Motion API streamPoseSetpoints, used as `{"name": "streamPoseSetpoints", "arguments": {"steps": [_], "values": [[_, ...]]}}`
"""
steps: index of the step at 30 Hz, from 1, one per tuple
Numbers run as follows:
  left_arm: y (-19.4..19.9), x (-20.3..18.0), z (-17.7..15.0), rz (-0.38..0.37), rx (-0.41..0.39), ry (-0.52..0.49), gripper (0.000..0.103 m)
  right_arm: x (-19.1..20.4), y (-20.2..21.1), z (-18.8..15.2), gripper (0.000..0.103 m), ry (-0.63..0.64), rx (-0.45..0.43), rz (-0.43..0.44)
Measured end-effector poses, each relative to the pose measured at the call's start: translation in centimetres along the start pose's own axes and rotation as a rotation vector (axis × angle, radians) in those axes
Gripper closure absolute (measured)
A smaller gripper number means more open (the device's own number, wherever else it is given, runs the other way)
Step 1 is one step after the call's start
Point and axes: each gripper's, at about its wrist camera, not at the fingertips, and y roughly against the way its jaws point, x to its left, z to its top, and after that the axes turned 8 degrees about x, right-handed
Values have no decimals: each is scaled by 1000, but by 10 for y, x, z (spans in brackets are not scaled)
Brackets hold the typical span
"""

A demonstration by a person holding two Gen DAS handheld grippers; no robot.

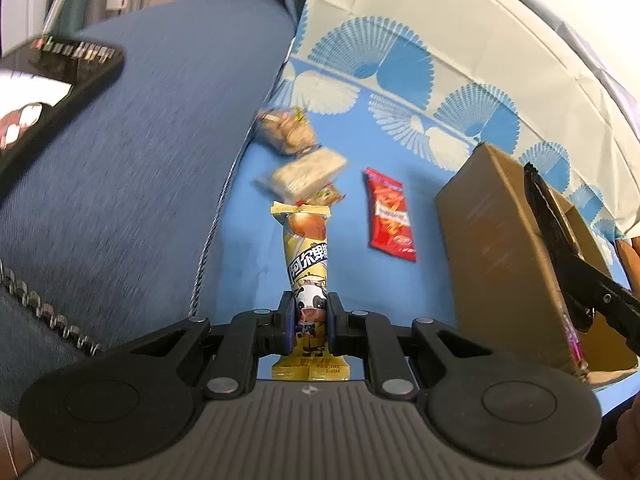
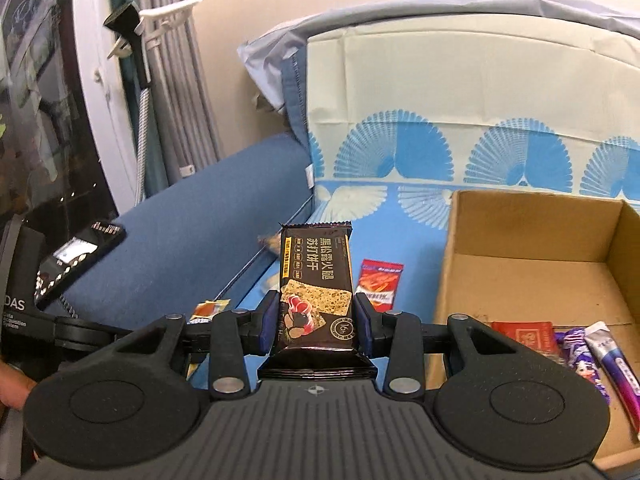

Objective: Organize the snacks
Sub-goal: 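Lift and carry the yellow bar and dark cracker packet over the box, then open both grippers to drop the yellow bar and cracker packet into the box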

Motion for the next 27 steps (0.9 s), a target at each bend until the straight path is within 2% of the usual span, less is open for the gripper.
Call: {"name": "streamPoseSetpoints", "arguments": {"steps": [8, 15, 27], "values": [[13, -42, 19, -17, -33, -39, 87, -23, 13, 8, 62, -89, -47, -62], [19, -95, 29, -82, -56, -77, 87, -51, 22, 10, 62, -198, -73, -154], [12, -214, 48, -243, -87, -210, 87, -113, 46, 10, 62, -383, -145, -364]]}}
